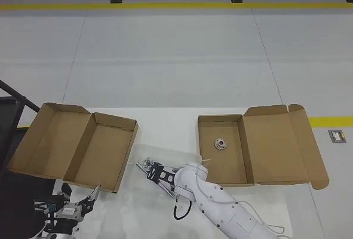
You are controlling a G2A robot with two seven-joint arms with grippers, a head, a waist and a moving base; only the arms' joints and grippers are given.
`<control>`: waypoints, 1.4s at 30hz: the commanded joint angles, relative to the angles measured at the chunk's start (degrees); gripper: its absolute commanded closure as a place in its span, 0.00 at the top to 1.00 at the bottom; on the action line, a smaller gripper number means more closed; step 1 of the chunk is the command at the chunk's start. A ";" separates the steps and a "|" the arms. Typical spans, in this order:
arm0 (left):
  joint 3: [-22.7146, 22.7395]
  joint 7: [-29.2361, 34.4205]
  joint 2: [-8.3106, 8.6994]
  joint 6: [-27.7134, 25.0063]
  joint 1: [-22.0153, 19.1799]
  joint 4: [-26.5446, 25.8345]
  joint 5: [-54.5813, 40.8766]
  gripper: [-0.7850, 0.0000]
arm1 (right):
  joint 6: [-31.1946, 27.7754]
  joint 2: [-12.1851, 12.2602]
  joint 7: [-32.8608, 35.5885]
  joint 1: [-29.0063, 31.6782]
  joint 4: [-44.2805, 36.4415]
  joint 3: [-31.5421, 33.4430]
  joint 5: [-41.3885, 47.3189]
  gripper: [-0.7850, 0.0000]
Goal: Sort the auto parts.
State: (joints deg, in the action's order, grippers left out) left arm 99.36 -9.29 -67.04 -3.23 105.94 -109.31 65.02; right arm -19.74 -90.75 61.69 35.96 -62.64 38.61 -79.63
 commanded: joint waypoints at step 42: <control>0.00 0.00 0.00 0.00 0.00 0.00 0.00 1.00 | -5.40 -4.74 1.84 -6.35 12.13 -2.58 3.68 0.00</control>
State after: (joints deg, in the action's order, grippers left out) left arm 99.36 -9.29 -67.04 -3.23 105.94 -109.31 65.02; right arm -25.23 -95.58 63.69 29.58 -50.34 35.80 -75.83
